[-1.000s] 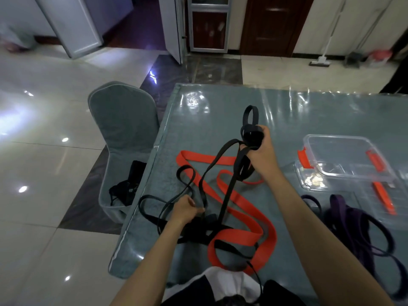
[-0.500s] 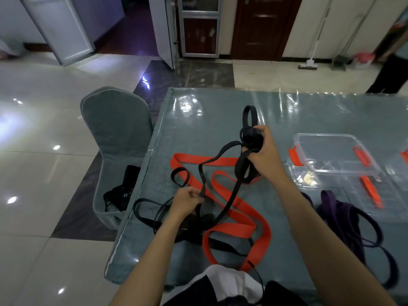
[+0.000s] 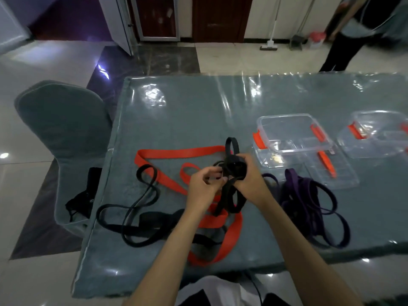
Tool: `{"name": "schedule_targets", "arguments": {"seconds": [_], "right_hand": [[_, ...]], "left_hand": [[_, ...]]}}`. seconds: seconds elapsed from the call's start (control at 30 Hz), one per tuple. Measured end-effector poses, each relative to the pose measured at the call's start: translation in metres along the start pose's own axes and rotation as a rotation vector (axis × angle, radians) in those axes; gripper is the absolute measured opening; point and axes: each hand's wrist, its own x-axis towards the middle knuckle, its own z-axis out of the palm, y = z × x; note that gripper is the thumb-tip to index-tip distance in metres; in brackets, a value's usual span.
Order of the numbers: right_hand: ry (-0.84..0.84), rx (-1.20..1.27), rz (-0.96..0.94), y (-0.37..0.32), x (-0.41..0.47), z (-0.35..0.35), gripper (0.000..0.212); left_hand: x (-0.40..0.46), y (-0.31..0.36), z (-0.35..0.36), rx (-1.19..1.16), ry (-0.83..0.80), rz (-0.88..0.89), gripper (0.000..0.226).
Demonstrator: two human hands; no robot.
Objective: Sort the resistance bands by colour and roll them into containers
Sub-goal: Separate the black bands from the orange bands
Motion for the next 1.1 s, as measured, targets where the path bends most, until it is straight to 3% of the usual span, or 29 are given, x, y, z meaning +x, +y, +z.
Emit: {"name": "schedule_targets", "arguments": {"seconds": [0.23, 0.33, 0.43, 0.53, 0.6, 0.67, 0.7, 0.77, 0.9, 1.0, 1.1], "right_hand": [[-0.403, 0.231, 0.05, 0.011, -0.028, -0.024, 0.092], [-0.356, 0.34, 0.126, 0.014, -0.025, -0.016, 0.077], [-0.238, 0.322, 0.116, 0.015, -0.02, 0.0, 0.06], [-0.209, 0.324, 0.11, 0.019, -0.018, 0.008, 0.061], [-0.219, 0.263, 0.1, 0.02, -0.014, 0.013, 0.065], [-0.265, 0.193, 0.079, 0.023, -0.011, 0.019, 0.064], [-0.283, 0.171, 0.074, 0.024, -0.009, 0.022, 0.065], [-0.302, 0.117, 0.072, 0.027, -0.006, 0.03, 0.066], [-0.307, 0.03, 0.048, 0.031, -0.002, 0.041, 0.067], [-0.291, 0.013, 0.065, 0.032, -0.001, 0.042, 0.067], [-0.279, 0.024, 0.082, 0.03, -0.001, 0.042, 0.066]], "left_hand": [[0.001, -0.022, 0.002, 0.038, 0.034, -0.063, 0.031], [0.004, -0.019, -0.003, 0.076, 0.03, -0.056, 0.035], [0.003, -0.015, -0.012, 0.232, -0.061, 0.094, 0.033], [0.005, -0.017, -0.038, 0.269, -0.126, 0.076, 0.024], [0.004, -0.03, -0.069, 0.346, -0.065, 0.071, 0.022], [0.002, -0.05, -0.102, 0.657, 0.061, 0.143, 0.018], [0.0, -0.06, -0.118, 0.849, 0.1, 0.121, 0.028], [-0.006, -0.075, -0.145, 1.127, 0.012, -0.092, 0.06], [-0.014, -0.104, -0.168, 1.31, -0.326, -0.473, 0.12], [-0.021, -0.126, -0.166, 1.415, -0.389, -0.492, 0.136], [-0.026, -0.139, -0.165, 1.459, -0.358, -0.43, 0.13]]}}
